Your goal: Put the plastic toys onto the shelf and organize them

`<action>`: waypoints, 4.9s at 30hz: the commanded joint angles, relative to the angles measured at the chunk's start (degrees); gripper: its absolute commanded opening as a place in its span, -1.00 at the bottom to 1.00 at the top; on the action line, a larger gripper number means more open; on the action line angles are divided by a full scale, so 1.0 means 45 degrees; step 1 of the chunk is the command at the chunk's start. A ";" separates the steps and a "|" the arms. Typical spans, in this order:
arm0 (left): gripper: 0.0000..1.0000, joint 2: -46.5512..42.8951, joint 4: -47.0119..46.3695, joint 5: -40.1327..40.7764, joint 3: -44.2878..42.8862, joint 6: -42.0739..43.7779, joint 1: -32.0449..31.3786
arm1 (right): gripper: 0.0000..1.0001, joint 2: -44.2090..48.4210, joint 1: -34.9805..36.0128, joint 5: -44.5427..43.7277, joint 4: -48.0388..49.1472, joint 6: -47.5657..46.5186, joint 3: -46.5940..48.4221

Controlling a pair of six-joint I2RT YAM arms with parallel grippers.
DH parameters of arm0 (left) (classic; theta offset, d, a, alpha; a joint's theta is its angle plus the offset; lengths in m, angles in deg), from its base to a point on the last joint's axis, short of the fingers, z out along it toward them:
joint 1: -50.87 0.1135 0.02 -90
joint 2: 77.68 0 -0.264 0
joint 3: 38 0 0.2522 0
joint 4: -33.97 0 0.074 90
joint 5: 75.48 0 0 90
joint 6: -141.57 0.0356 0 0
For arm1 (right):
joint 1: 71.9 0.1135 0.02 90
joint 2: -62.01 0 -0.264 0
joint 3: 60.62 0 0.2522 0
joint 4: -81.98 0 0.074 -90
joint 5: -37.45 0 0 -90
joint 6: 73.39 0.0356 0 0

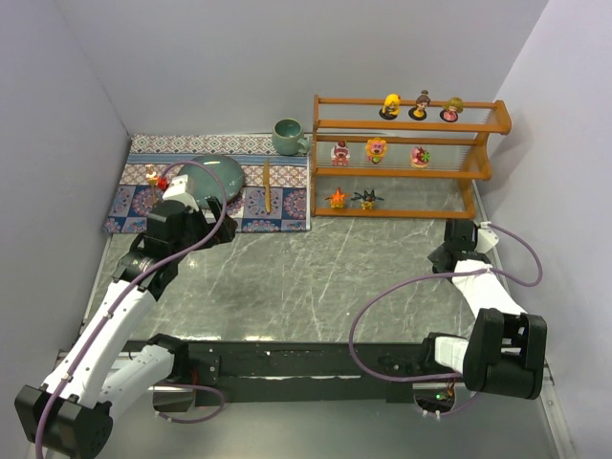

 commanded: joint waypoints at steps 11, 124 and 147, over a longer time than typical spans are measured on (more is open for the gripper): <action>0.94 -0.0120 -0.0134 0.0147 0.0020 0.0217 -0.0067 | -0.47 0.0997 0.0468 -0.0277 -0.0350 -0.1261 0.1084; 0.94 -0.0237 -0.0408 -0.0107 0.0255 0.0803 -0.0595 | -0.54 -0.0428 0.6523 0.5015 0.2032 -0.6769 0.2333; 0.94 -0.0217 -0.2380 -0.2706 0.0899 0.2442 -0.2214 | -0.57 0.0058 0.7540 0.7496 -0.1895 -0.6907 0.6321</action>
